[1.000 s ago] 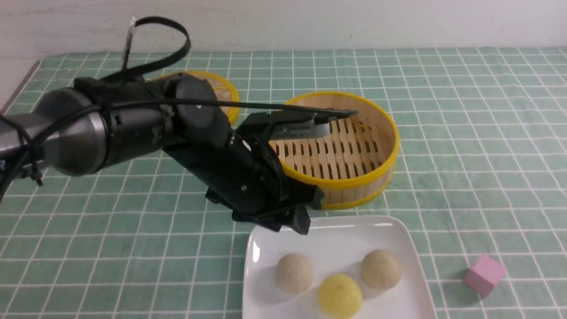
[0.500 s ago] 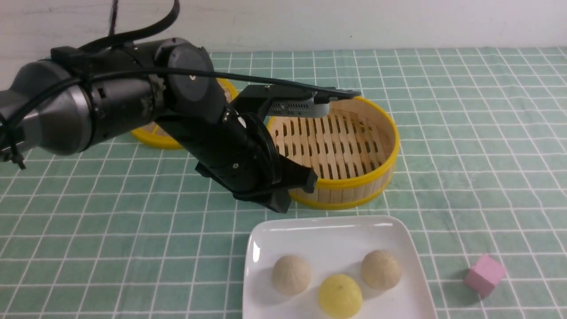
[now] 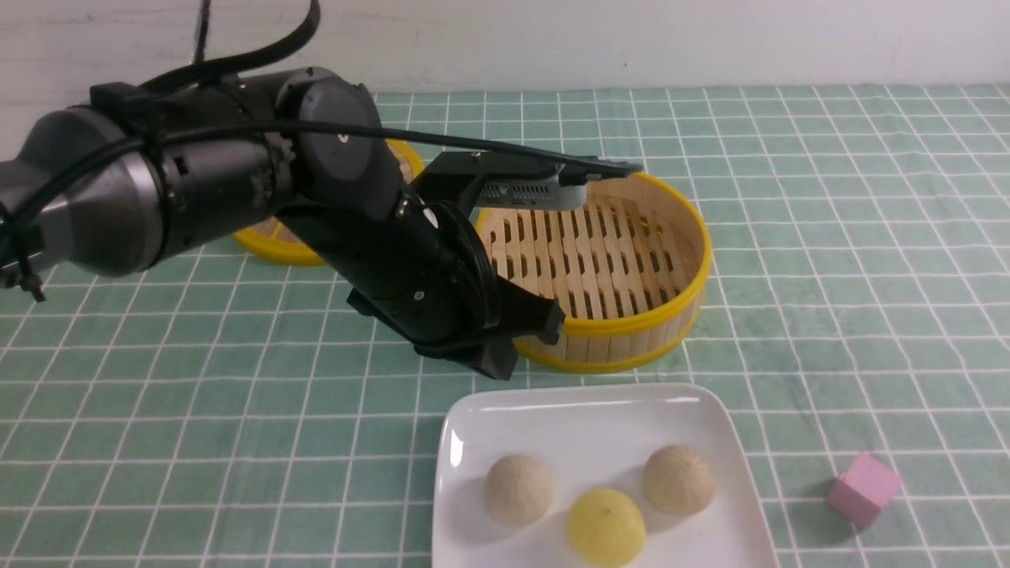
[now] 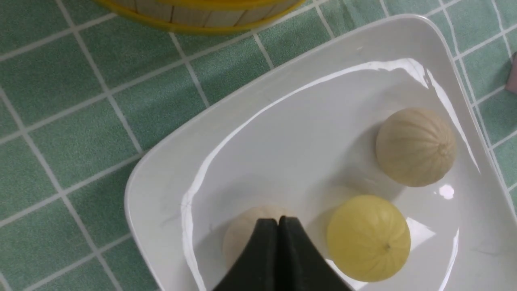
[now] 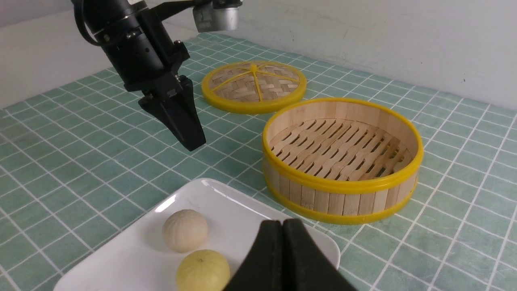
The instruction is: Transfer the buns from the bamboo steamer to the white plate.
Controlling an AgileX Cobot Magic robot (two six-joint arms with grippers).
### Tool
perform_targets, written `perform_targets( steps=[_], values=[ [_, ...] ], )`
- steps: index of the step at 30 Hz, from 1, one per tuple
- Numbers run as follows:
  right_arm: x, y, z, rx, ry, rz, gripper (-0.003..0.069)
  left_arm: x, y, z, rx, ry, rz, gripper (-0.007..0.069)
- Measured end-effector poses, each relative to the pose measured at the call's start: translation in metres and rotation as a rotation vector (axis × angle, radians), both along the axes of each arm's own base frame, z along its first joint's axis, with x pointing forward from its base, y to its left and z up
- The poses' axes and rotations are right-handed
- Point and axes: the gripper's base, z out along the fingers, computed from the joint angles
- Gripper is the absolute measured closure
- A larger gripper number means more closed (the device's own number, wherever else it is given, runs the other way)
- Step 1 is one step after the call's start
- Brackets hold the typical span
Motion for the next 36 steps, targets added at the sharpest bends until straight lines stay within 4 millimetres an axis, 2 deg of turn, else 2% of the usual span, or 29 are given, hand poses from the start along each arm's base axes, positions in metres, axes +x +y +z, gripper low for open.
perform_targets(
  steps=[15, 18, 23, 24, 25, 27, 32, 34, 35, 36],
  values=[
    [-0.002, -0.002, 0.000, 0.008, -0.012, -0.001, 0.0659, 0.000, 0.000, 0.000, 0.002, 0.005, 0.000, 0.0613],
    [-0.002, -0.006, -0.009, 0.018, -0.027, -0.066, 0.0657, 0.000, 0.000, 0.000, 0.003, 0.004, 0.000, 0.0612],
    [-0.001, -0.018, -0.046, 0.009, -0.015, -0.280, 0.0655, -0.001, 0.001, 0.000, 0.008, 0.007, -0.003, 0.0609],
    [-0.001, -0.018, -0.046, 0.009, -0.015, -0.280, 0.0655, -0.001, 0.001, 0.000, 0.008, 0.007, -0.003, 0.0609],
    [0.000, -0.022, -0.061, 0.001, -0.003, -0.348, 0.0654, -0.001, 0.001, 0.000, 0.009, 0.006, -0.004, 0.0609],
    [0.000, -0.025, -0.077, -0.009, 0.016, -0.412, 0.0653, -0.002, 0.002, 0.003, 0.012, -0.003, -0.007, 0.0613],
    [0.003, -0.031, -0.115, -0.043, 0.096, -0.531, 0.0646, -0.012, 0.012, 0.027, 0.024, -0.079, -0.026, 0.0614],
    [0.003, -0.032, -0.121, -0.051, 0.117, -0.549, 0.0645, -0.017, 0.017, 0.037, 0.027, -0.108, -0.032, 0.0614],
    [0.004, -0.033, -0.127, -0.061, 0.128, -0.575, 0.0644, -0.024, 0.024, 0.049, 0.041, -0.144, -0.042, 0.0614],
    [0.004, -0.034, -0.127, -0.062, 0.128, -0.577, 0.0643, -0.025, 0.024, 0.051, 0.043, -0.148, -0.043, 0.0614]
  ],
)
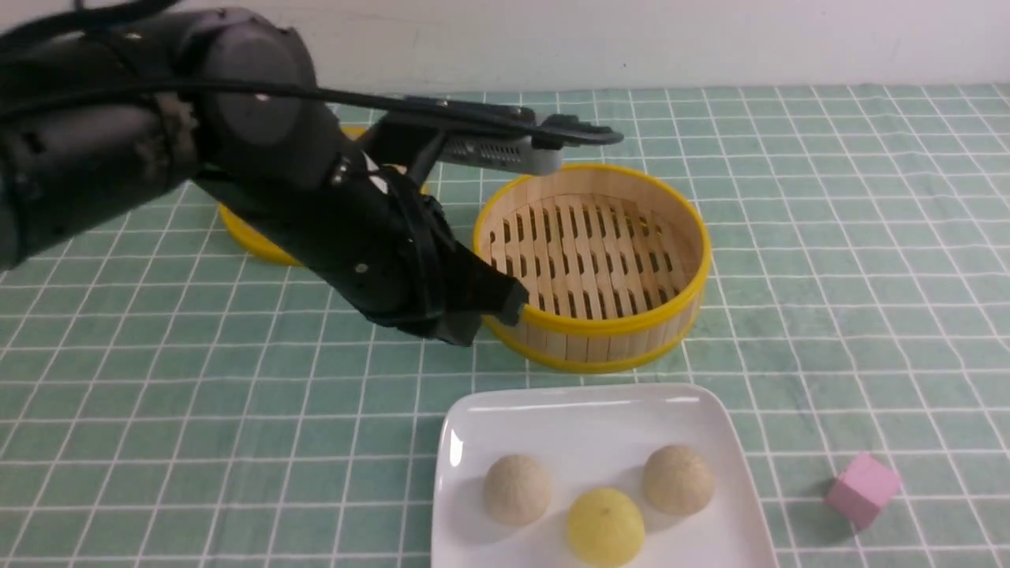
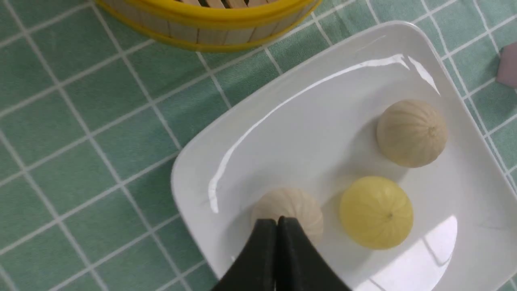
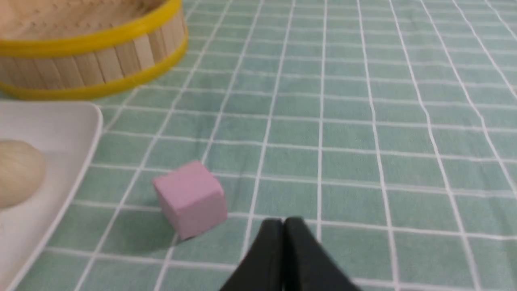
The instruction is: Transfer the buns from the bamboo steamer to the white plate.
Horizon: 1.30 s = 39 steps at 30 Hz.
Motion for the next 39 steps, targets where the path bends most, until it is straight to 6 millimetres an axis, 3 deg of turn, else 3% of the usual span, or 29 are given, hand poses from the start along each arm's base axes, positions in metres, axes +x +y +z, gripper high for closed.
perform_targets(
  steps=[3, 10, 13, 17, 21, 26, 30, 35, 39],
  values=[
    [0.000, -0.003, 0.000, -0.020, -0.006, -0.037, 0.0643, -0.021, 0.020, 0.028, 0.053, -0.079, -0.018, 0.0614],
    [0.000, -0.005, 0.000, -0.038, -0.006, -0.075, 0.0637, -0.065, 0.061, 0.073, 0.097, -0.192, 0.057, 0.0614],
    [0.000, -0.005, 0.000, -0.039, -0.006, -0.080, 0.0635, -0.079, 0.074, 0.084, 0.109, -0.214, 0.090, 0.0614],
    [0.000, -0.005, 0.000, -0.039, -0.006, -0.082, 0.0630, -0.113, 0.099, 0.095, 0.103, -0.256, 0.133, 0.0614],
    [0.000, -0.005, 0.000, -0.039, -0.006, -0.083, 0.0626, -0.155, 0.126, 0.083, 0.038, -0.295, 0.185, 0.0614],
    [0.000, -0.005, 0.000, -0.039, -0.006, -0.083, 0.0626, -0.184, 0.141, 0.046, -0.113, -0.387, 0.229, 0.0614],
    [0.000, -0.005, 0.000, -0.040, -0.006, -0.083, 0.0621, -0.189, 0.139, 0.011, -0.295, -0.473, 0.259, 0.0614],
    [0.000, -0.005, 0.000, -0.040, -0.006, -0.083, 0.0612, -0.183, 0.135, -0.006, -0.425, -0.595, 0.264, 0.0613],
    [0.000, -0.005, 0.000, -0.040, -0.006, -0.083, 0.0608, -0.180, 0.133, -0.020, -0.433, -0.601, 0.264, 0.0609]
  ],
)
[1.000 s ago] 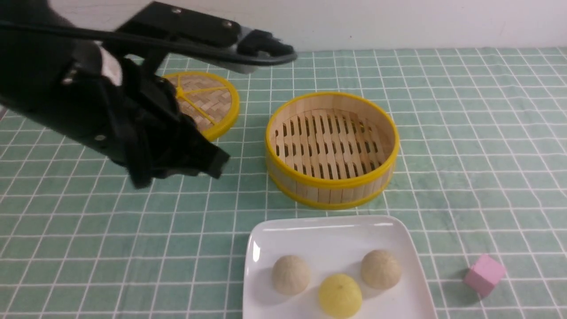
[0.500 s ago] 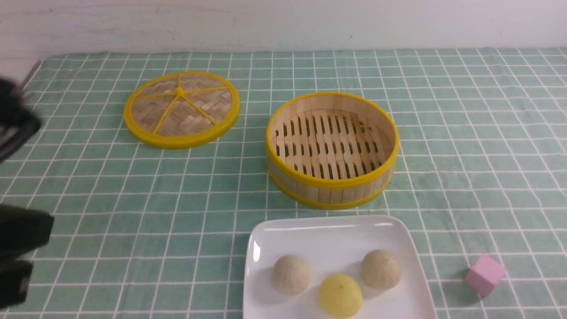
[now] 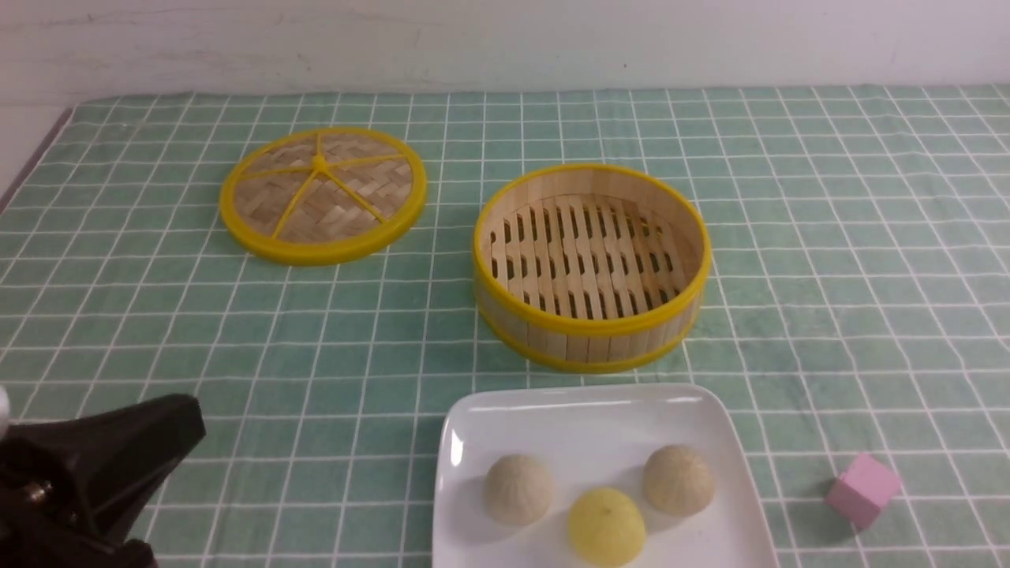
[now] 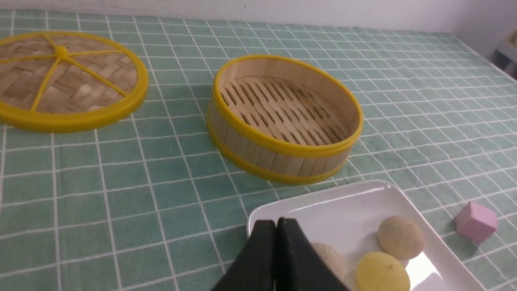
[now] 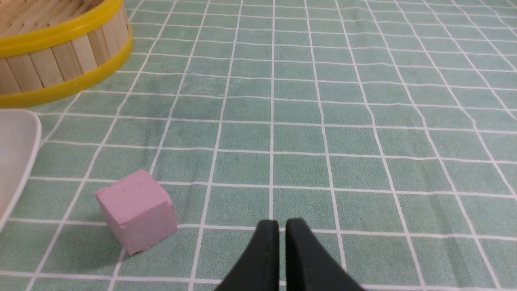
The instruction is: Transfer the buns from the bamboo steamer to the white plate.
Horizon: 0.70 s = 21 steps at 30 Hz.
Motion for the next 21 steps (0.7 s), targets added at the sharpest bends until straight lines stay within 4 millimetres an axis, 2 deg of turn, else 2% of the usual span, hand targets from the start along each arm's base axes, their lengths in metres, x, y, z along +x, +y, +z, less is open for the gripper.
perform_targets(
  steps=[6, 15, 21],
  values=[
    [0.000, 0.000, 0.000, -0.001, 0.000, 0.000, 0.0608, 0.001, 0.000, -0.013, 0.039, 0.029, 0.002, 0.0603],
    [0.000, 0.000, 0.000, -0.002, 0.000, 0.000, 0.0608, -0.001, 0.002, -0.018, 0.074, 0.076, 0.004, 0.0601],
    [0.000, 0.000, 0.000, -0.002, 0.000, 0.000, 0.0607, 0.001, 0.003, -0.024, 0.114, 0.042, 0.009, 0.0594]
  ],
)
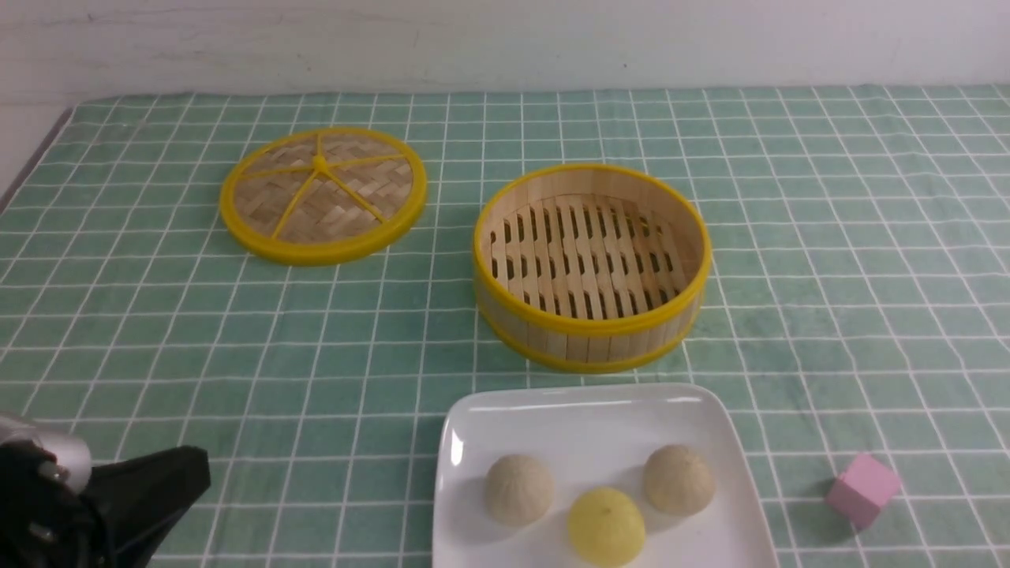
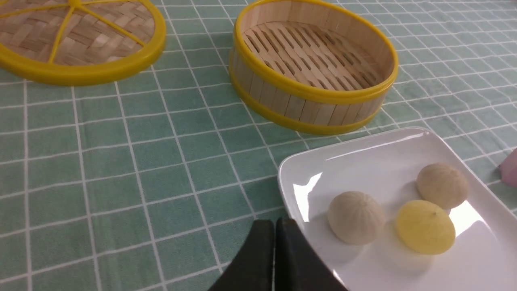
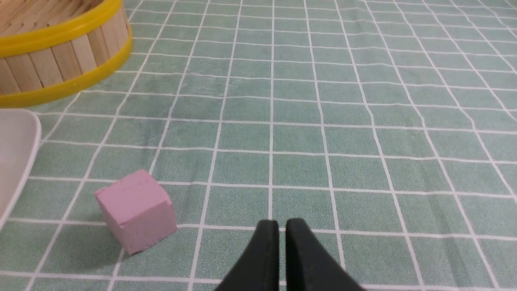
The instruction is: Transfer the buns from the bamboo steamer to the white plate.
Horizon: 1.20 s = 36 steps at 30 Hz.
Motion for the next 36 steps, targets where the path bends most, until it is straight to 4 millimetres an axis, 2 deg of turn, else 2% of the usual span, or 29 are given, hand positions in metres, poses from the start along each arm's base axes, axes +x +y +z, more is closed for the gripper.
perform_targets(
  steps=[5, 11, 12, 14, 17, 24, 27, 36],
  values=[
    [0.000, 0.000, 0.000, 0.000, 0.000, 0.000, 0.0603, -0.007, 0.010, -0.019, 0.007, -0.067, 0.042, 0.0591],
    [0.000, 0.000, 0.000, 0.000, 0.000, 0.000, 0.0594, -0.015, 0.032, -0.064, -0.009, -0.079, 0.289, 0.0587],
    [0.000, 0.000, 0.000, 0.000, 0.000, 0.000, 0.0593, -0.015, 0.033, -0.065, -0.011, -0.082, 0.298, 0.0586],
    [0.000, 0.000, 0.000, 0.000, 0.000, 0.000, 0.0591, -0.019, 0.041, -0.082, -0.008, -0.081, 0.410, 0.0583],
    [0.000, 0.000, 0.000, 0.000, 0.000, 0.000, 0.0587, -0.023, 0.047, -0.092, -0.010, -0.104, 0.505, 0.0584],
    [0.000, 0.000, 0.000, 0.000, 0.000, 0.000, 0.0578, -0.025, 0.050, -0.097, 0.009, -0.128, 0.552, 0.0580],
    [0.000, 0.000, 0.000, 0.000, 0.000, 0.000, 0.0572, -0.026, 0.051, -0.101, 0.021, -0.088, 0.560, 0.0580],
    [0.000, 0.000, 0.000, 0.000, 0.000, 0.000, 0.0560, -0.026, 0.051, -0.101, 0.024, -0.080, 0.562, 0.0580]
  ],
)
